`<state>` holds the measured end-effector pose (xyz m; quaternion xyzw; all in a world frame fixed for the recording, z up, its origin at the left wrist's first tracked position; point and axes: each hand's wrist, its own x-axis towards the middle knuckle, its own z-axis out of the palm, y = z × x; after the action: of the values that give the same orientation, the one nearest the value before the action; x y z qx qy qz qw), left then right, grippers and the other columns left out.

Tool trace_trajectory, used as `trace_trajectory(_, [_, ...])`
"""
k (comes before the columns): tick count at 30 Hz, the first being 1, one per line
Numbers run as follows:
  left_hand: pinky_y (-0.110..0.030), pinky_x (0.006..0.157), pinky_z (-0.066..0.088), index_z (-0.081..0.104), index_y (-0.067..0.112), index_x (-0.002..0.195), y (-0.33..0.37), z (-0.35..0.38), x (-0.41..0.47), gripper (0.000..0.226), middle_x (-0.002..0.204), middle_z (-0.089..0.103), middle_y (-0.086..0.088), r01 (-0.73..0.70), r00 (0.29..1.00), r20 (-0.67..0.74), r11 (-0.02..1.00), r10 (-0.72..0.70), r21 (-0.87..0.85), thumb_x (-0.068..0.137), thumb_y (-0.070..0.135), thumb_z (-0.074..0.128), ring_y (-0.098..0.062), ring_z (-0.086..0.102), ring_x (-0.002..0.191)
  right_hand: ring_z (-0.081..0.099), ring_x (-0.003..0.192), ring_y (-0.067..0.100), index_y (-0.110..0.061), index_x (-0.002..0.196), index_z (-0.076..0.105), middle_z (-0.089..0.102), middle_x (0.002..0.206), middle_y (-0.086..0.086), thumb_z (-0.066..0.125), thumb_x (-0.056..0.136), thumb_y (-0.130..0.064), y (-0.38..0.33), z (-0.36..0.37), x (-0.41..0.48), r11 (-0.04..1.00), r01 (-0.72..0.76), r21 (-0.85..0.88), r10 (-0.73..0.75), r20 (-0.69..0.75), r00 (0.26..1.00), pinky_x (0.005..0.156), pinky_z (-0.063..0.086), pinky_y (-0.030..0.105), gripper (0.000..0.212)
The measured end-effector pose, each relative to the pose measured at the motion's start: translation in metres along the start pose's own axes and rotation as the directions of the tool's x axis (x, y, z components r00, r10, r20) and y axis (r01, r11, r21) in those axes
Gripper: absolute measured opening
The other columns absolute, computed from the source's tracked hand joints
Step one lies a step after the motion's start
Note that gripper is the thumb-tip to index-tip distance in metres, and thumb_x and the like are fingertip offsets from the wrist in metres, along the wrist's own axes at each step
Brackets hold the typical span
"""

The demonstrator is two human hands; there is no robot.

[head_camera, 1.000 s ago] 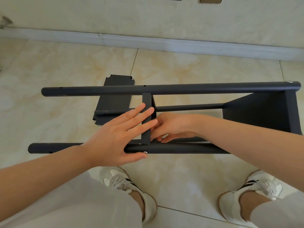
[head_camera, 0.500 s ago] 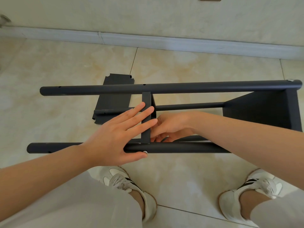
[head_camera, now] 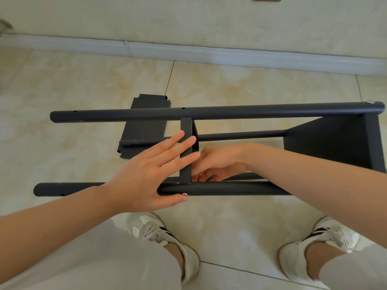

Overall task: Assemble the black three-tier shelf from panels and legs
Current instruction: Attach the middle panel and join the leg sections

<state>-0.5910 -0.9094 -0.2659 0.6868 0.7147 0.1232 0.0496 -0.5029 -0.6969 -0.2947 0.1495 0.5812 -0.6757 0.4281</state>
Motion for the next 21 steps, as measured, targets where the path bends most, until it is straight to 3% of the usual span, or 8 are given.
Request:
trace_trajectory(3, [-0.034,0.124,0.022,0.033,0.022,0.156,0.001,-0.001,0.000,0.080,0.167,0.023,-0.002,0.004,1.000,-0.003,1.000,-0.004,0.006,0.091,0.061,0.058,-0.024,0.014,0.156,0.067,0.101,0.022,-0.006,0.116,0.070,0.071,0.114,0.013,0.065,0.095,-0.020,0.000,-0.002,-0.001,1.000,-0.001,-0.011,0.001,0.001,1.000,0.101,0.051,0.040,0.027])
trace_trajectory(8, [-0.028,0.125,0.015,0.035,0.020,0.156,0.001,-0.002,0.000,0.080,0.167,0.023,-0.001,0.013,1.000,0.010,1.000,-0.013,-0.002,0.091,0.061,0.058,-0.024,0.013,0.156,0.066,0.112,0.028,-0.007,0.122,0.066,0.070,0.118,0.012,0.064,0.095,-0.024,-0.004,0.004,0.004,0.998,-0.005,-0.060,0.003,-0.024,1.000,0.103,0.051,0.043,0.032])
trace_trajectory(12, [-0.029,0.125,0.016,0.035,0.021,0.156,0.001,-0.001,0.000,0.080,0.167,0.022,-0.001,0.015,1.000,0.016,1.000,-0.016,0.003,0.091,0.061,0.058,-0.023,0.013,0.156,0.067,0.096,0.021,-0.006,0.117,0.068,0.072,0.103,0.008,0.064,0.095,-0.018,-0.008,0.001,0.002,0.999,-0.013,-0.043,0.012,-0.020,1.000,0.092,0.054,0.034,0.025])
trace_trajectory(15, [-0.030,0.125,0.017,0.035,0.021,0.156,0.000,-0.001,0.000,0.080,0.167,0.022,0.000,0.017,1.000,0.018,1.000,-0.017,0.000,0.091,0.061,0.059,-0.023,0.013,0.156,0.060,0.088,0.018,-0.009,0.106,0.071,0.069,0.093,0.004,0.065,0.094,-0.016,-0.011,-0.003,-0.001,0.996,-0.037,-0.076,0.036,-0.012,0.999,0.086,0.047,0.032,0.015])
trace_trajectory(21, [-0.032,0.125,0.017,0.034,0.021,0.157,0.000,-0.001,0.000,0.081,0.168,0.022,0.000,0.009,1.000,0.021,1.000,-0.009,-0.005,0.091,0.060,0.060,-0.023,0.012,0.156,0.054,0.088,0.020,-0.008,0.110,0.067,0.066,0.091,0.005,0.063,0.095,-0.018,-0.019,0.001,0.005,0.980,-0.074,-0.186,0.070,-0.029,0.997,0.081,0.044,0.031,0.019])
